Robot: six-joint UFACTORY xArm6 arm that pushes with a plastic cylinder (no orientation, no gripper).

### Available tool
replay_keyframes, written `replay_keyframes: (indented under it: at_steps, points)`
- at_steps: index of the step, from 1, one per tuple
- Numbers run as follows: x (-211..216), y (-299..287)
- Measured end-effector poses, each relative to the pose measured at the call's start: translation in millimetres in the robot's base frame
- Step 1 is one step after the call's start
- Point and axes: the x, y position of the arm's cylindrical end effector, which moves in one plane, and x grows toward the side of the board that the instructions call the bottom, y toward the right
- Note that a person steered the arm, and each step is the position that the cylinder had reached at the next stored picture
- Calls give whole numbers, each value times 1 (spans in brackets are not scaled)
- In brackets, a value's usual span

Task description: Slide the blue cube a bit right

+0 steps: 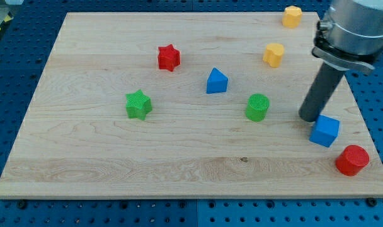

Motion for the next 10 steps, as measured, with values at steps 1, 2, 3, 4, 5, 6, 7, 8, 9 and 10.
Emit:
replay_keyframes:
  at_steps: [1, 2, 3, 4, 5, 6, 7, 8, 9, 10]
  points:
    - [0, 4]
    - [0, -52]
    - [3, -82]
    - [15, -82]
    - [23, -67]
    - [23, -44]
    - [29, -28]
    - [29, -18]
    - [37, -8]
    - [39, -5]
